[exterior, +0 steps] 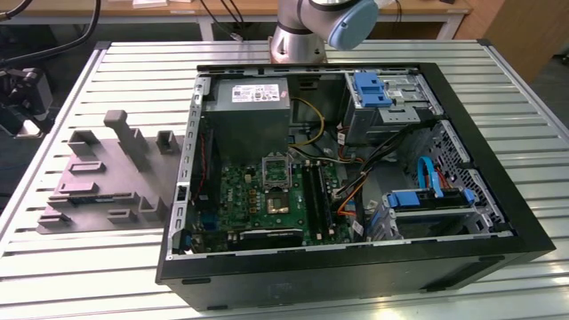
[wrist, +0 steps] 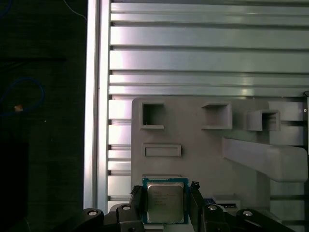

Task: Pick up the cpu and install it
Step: 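Pick up the cpu and move it towards the insertion slot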

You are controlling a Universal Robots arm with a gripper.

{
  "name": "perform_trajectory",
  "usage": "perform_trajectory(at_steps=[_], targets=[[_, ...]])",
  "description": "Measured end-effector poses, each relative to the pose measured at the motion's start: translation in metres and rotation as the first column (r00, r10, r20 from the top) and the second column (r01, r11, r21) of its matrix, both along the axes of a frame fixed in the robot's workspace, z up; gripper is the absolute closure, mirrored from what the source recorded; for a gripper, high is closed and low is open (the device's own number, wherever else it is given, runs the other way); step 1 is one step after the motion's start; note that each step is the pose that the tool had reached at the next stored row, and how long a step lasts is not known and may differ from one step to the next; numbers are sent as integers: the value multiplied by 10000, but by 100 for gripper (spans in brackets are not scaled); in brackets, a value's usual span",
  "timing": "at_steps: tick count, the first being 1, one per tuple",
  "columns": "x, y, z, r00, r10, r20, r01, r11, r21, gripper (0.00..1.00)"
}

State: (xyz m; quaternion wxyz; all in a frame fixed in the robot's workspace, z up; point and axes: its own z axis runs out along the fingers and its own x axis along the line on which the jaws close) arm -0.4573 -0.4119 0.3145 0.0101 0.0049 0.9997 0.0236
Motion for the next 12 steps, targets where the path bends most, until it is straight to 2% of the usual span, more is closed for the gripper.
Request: perform_trajectory(at_steps=[12], targets=[[0, 0, 28, 10000, 0, 0, 0, 10000, 0, 53]])
